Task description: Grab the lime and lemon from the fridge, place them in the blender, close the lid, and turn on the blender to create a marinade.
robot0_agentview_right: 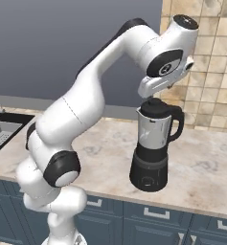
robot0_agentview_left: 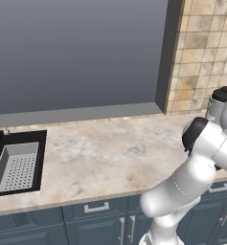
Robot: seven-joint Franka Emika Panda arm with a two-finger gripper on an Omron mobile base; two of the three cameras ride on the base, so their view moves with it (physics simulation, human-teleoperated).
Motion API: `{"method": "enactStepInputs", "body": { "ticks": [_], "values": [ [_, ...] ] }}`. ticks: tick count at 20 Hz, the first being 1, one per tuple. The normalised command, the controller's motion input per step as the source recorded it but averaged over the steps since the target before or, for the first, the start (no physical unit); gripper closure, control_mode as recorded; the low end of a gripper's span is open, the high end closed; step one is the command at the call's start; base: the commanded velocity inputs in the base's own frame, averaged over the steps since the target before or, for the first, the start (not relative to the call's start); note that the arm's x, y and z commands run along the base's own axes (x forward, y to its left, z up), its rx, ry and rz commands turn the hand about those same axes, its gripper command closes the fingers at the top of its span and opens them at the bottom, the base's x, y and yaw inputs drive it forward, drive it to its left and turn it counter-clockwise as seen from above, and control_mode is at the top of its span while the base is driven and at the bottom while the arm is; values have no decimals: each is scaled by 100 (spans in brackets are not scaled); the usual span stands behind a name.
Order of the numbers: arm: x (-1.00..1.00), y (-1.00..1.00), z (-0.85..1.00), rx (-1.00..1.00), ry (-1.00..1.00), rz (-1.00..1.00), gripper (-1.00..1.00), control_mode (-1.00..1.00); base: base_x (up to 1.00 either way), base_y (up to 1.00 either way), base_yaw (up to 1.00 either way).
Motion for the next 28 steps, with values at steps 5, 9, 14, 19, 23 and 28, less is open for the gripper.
{"method": "enactStepInputs", "body": {
  "ticks": [5,9,14,19,23,28],
  "values": [
    [-100,11,-10,0,-29,0,-100,-100,0,0,0],
    [-100,38,-34,0,-23,1,-100,-100,0,0,0],
    [-95,71,-82,-2,-14,9,-100,-100,0,0,0],
    [-70,71,-96,-1,-9,14,-100,-100,0,0,0],
    [-71,47,-77,0,-8,17,-100,-100,0,0,0],
    [-61,28,-57,0,-7,18,-100,-100,0,0,0]
  ]
}}
